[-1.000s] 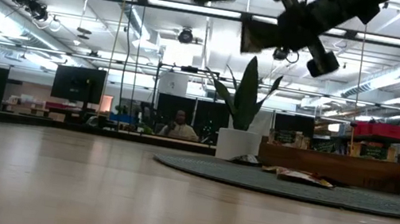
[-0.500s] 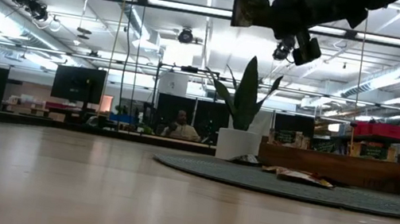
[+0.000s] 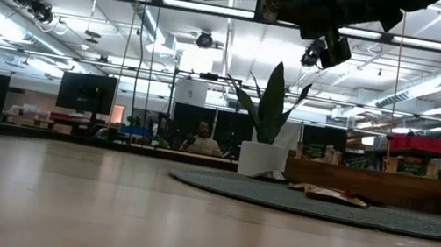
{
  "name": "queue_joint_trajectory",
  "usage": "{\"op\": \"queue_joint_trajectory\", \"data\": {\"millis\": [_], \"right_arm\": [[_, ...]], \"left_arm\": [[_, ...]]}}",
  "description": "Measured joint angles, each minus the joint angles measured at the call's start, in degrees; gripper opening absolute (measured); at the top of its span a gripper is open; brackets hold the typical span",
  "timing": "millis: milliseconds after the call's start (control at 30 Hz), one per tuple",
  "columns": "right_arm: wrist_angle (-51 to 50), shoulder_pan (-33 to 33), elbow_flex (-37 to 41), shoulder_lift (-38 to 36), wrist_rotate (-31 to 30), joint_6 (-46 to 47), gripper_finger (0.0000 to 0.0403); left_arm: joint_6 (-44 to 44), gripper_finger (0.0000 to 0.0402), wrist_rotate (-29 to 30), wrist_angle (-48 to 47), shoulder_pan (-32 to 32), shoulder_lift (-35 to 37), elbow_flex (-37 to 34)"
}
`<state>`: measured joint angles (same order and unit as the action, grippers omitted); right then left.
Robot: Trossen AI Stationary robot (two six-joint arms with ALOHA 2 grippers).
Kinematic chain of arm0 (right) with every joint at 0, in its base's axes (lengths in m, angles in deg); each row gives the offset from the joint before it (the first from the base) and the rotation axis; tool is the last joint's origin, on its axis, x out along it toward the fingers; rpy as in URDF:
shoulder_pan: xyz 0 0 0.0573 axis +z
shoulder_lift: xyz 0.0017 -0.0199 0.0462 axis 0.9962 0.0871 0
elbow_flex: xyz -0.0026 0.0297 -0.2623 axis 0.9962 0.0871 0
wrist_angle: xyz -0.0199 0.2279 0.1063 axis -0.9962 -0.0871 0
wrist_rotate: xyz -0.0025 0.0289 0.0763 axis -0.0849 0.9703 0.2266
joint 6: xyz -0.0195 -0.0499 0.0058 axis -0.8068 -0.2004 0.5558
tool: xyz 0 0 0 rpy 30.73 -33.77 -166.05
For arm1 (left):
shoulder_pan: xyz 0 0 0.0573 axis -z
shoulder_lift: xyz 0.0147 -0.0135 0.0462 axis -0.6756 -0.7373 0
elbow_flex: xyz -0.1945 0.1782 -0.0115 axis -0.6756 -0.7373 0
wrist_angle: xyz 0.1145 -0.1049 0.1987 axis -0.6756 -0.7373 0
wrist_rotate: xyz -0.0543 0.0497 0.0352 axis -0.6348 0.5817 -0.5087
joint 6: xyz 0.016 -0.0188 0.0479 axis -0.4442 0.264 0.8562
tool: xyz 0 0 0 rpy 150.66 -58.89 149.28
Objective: Pick & Place Tea
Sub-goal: Put the purple tea bag into the wooden organizer
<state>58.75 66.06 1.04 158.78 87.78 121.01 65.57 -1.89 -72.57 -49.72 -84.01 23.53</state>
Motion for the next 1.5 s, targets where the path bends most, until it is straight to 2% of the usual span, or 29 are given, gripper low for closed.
{"op": "queue_joint_trajectory", "data": {"millis": [367, 500, 733, 933, 1033, 1167, 1367, 1500], "right_arm": [[0.0, 0.0, 0.0, 0.0, -0.2, 0.0, 0.0], [-0.1, 0.0, 0.0, 0.0, -0.7, -0.2, 0.0], [-0.1, 0.0, 0.0, 0.0, -1.2, -0.4, 0.0], [1.0, 0.0, 0.0, 0.0, -1.5, -0.5, 0.0004], [4.5, 0.0, 0.0, 0.0, -0.9, -1.1, 0.0026], [9.6, 0.0, 0.0, -0.7, -0.8, -0.6, 0.0078], [10.0, -0.1, 0.0, -1.5, -0.6, -2.5, 0.0162], [10.3, -0.5, 0.0, -1.6, 1.3, -2.8, 0.0203]], "left_arm": [[2.7, 0.0169, 0.0, 0.2, 0.4, 0.0, 0.0], [2.8, 0.0127, 0.0, 0.3, 0.7, 0.0, 0.0], [2.7, 0.0016, -0.4, 0.9, 0.8, 0.0, 0.0], [0.4, 0.0004, -1.1, 0.9, 0.8, -0.1, 0.0], [-2.1, 0.0003, -1.3, 0.9, 0.8, -0.1, 0.1], [-8.3, 0.0003, -1.2, -0.7, 0.6, -0.1, 0.1], [-15.2, 0.0003, 0.2, -4.3, 0.6, -0.1, 0.1], [-18.5, 0.0002, 0.4, -5.4, 0.3, -0.1, 0.1]]}}
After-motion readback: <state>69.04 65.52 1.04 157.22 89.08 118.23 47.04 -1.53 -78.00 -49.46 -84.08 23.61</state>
